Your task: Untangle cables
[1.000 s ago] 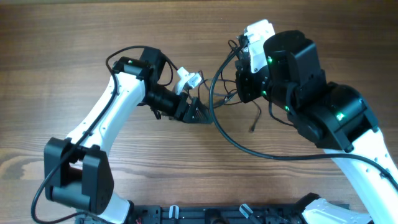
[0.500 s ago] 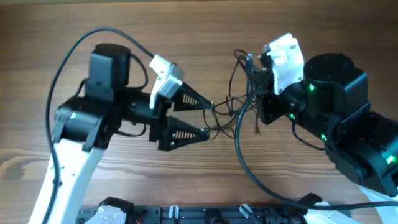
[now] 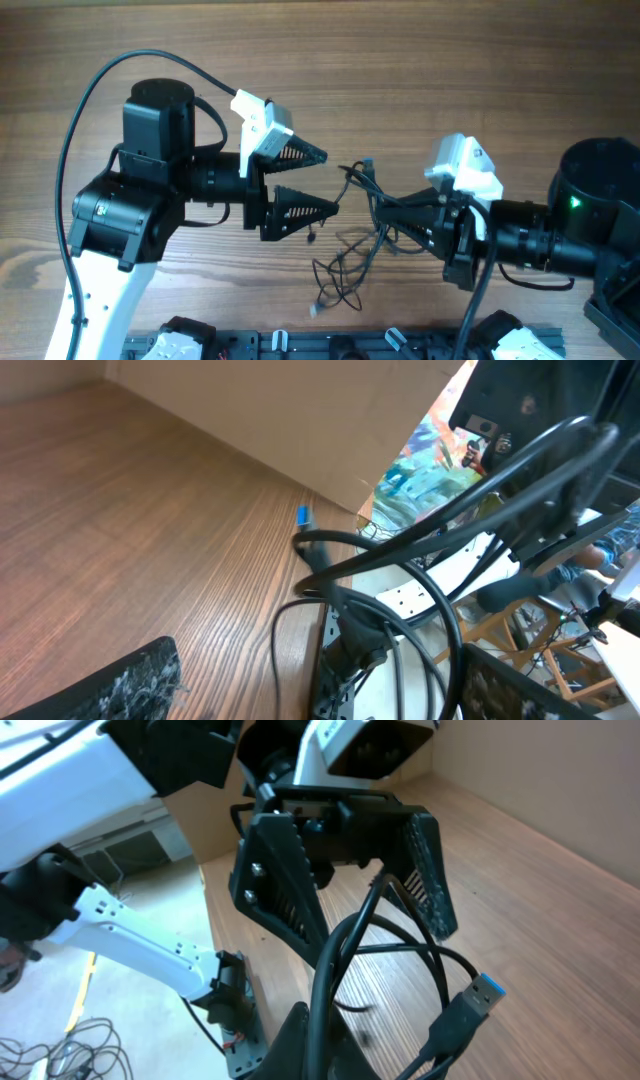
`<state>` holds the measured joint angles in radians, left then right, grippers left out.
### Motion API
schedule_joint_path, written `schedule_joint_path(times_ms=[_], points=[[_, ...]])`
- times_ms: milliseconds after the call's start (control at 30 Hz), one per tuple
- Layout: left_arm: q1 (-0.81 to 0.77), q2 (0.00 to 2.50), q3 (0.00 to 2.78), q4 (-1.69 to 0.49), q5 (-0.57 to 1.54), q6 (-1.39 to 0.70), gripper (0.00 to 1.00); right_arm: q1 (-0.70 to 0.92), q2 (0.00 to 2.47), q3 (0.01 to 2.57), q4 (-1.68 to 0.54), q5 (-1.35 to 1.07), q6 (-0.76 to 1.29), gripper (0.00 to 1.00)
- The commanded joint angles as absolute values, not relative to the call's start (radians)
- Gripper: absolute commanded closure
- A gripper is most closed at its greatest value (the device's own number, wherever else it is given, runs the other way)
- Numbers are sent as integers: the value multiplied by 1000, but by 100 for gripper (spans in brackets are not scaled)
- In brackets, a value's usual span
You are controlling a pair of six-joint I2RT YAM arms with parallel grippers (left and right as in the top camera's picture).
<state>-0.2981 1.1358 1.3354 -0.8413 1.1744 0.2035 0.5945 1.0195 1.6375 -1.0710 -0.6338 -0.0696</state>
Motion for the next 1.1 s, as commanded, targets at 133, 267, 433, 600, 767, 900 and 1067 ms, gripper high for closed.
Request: schedule_joint_path(times_ms=[133,267,433,600,767,900,1067], points=[[-408,1145,1346,-852,1151,234,9,594,1017,1657,-1065,-687,-55,96],[-441,1147,1346,-840,1014,235,12,594,1017,1657,-1038,-837,-49,96],[-442,1197,1346,-791,806,145,22,594,1017,1657,-1034,-975,-44,96],[-455,1257,1346,-719,795,59,25,594,1017,1657,-1065,-918,-45,96],[-473,1256,1346,-798,794,67,23,594,1017,1656,-1076,-691,-46,96],[-473,1256,1346,-831,794,74,18,594,1037,1656,-1106,-287,-39,96],[-474,1256,1346,-831,796,73,18,594,1164,1656,-1108,48,114,96]])
